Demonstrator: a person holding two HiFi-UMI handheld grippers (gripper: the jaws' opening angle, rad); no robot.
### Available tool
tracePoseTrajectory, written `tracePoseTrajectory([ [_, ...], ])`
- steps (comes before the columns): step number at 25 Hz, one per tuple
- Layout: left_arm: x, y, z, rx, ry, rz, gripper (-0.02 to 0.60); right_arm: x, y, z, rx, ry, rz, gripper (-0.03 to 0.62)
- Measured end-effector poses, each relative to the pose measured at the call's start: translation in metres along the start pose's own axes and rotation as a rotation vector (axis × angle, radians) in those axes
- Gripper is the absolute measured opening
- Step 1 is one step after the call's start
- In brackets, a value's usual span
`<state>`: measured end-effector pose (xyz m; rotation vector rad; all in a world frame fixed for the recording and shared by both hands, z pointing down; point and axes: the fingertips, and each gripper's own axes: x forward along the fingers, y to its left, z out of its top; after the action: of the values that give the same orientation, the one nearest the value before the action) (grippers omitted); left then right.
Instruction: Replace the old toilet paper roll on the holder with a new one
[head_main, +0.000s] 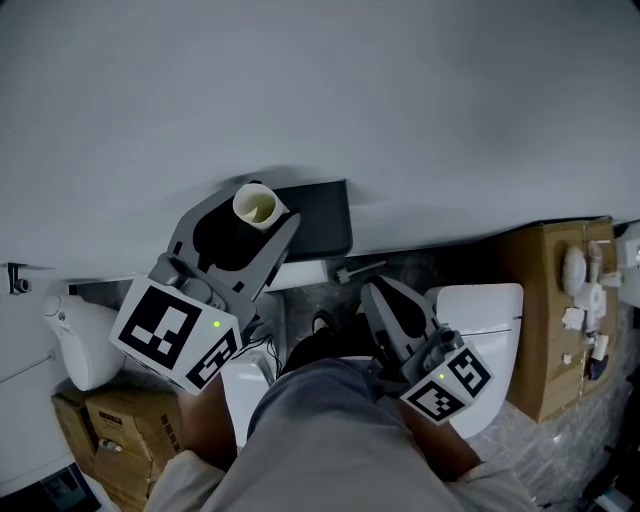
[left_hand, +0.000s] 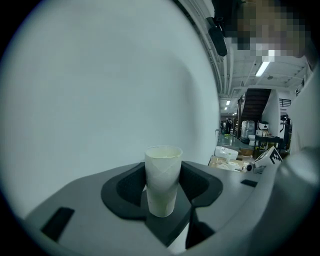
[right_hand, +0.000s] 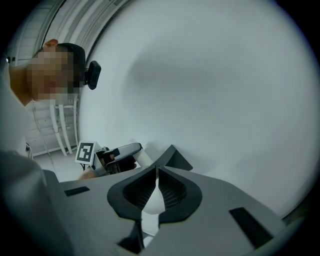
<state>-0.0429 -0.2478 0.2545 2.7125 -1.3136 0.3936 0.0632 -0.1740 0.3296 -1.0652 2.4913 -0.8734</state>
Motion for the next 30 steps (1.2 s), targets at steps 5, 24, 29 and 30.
tracePoseTrajectory([
  [5, 0.0, 0.002, -0.001, -0.01, -0.022, 0.038, 0.196, 0.0, -0.005, 0.003, 0.003, 0.001, 0.01, 0.032],
  [24, -0.015, 0.007, 0.006, -0.113, -0.133, 0.037, 0.218, 0.008, 0.01, 0.008, -0.14, 0.028, -0.005, 0.032],
  [29, -0.023, 0.006, 0.007, -0.122, -0.157, 0.038, 0.218, 0.012, 0.018, 0.008, -0.224, 0.059, -0.029, 0.032],
  [30, -0.026, 0.007, 0.007, -0.126, -0.163, 0.041, 0.218, 0.013, 0.02, 0.008, -0.242, 0.067, -0.034, 0.031],
])
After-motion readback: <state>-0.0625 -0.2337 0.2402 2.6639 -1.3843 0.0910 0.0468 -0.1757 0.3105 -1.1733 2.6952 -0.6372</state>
